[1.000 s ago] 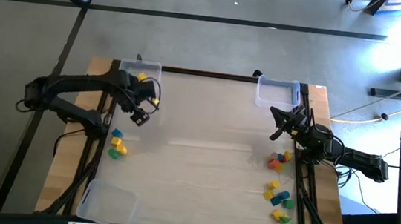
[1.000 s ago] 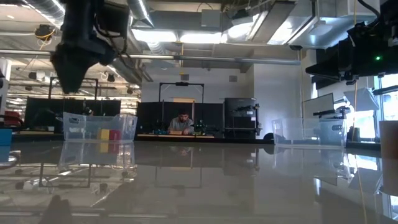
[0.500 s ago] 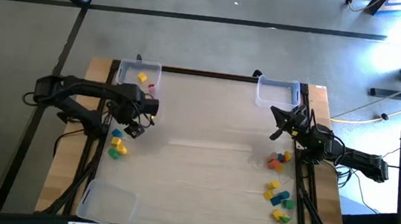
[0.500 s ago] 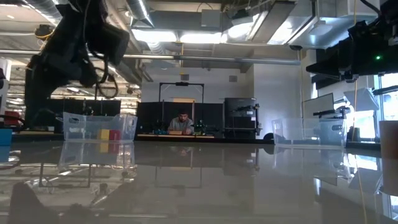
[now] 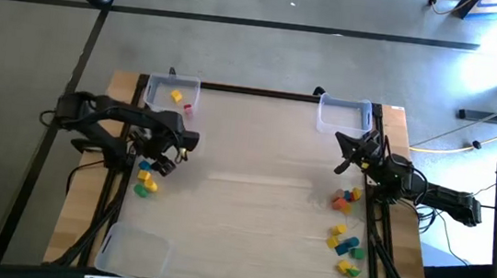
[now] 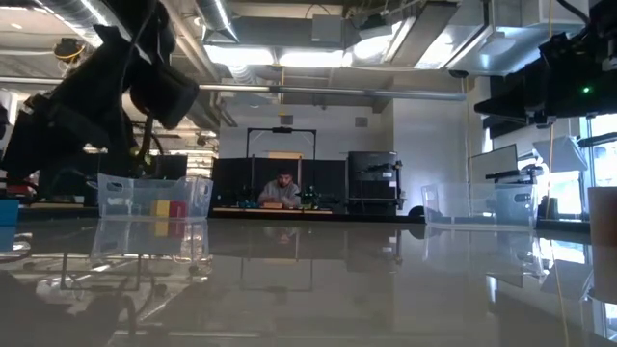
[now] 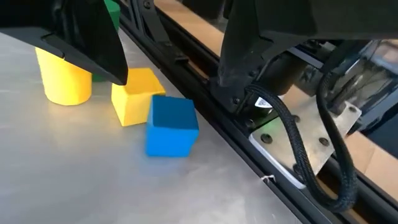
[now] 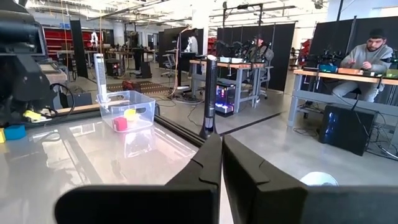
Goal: Sort blocks by size
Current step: Put the left blue cube block into the top left transparent bin, then put the left yellow cube block into the top left transparent bin
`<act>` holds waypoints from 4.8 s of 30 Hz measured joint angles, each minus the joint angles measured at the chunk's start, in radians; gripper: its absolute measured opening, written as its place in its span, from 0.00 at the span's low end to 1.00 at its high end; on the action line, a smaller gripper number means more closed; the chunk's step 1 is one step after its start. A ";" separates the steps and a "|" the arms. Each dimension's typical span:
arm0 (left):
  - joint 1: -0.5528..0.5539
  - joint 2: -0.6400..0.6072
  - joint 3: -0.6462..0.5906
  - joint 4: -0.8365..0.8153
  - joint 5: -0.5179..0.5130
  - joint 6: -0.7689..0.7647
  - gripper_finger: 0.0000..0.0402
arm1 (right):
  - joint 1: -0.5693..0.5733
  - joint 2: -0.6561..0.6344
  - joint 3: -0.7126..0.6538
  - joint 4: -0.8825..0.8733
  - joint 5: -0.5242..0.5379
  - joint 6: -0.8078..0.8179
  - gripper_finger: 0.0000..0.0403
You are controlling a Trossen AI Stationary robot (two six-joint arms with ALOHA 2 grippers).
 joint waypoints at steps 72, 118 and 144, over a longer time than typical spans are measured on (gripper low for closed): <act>0.036 0.180 -0.129 0.227 0.086 0.357 0.51 | 0.000 0.000 0.000 -0.012 -0.053 0.005 0.04; 0.576 -0.254 -0.039 1.124 -0.267 0.611 0.30 | 0.000 0.004 0.000 -0.022 -0.018 0.033 0.04; 0.306 -0.307 0.226 0.463 -0.108 0.720 0.56 | 0.000 0.004 0.000 -0.027 -0.027 -0.006 0.04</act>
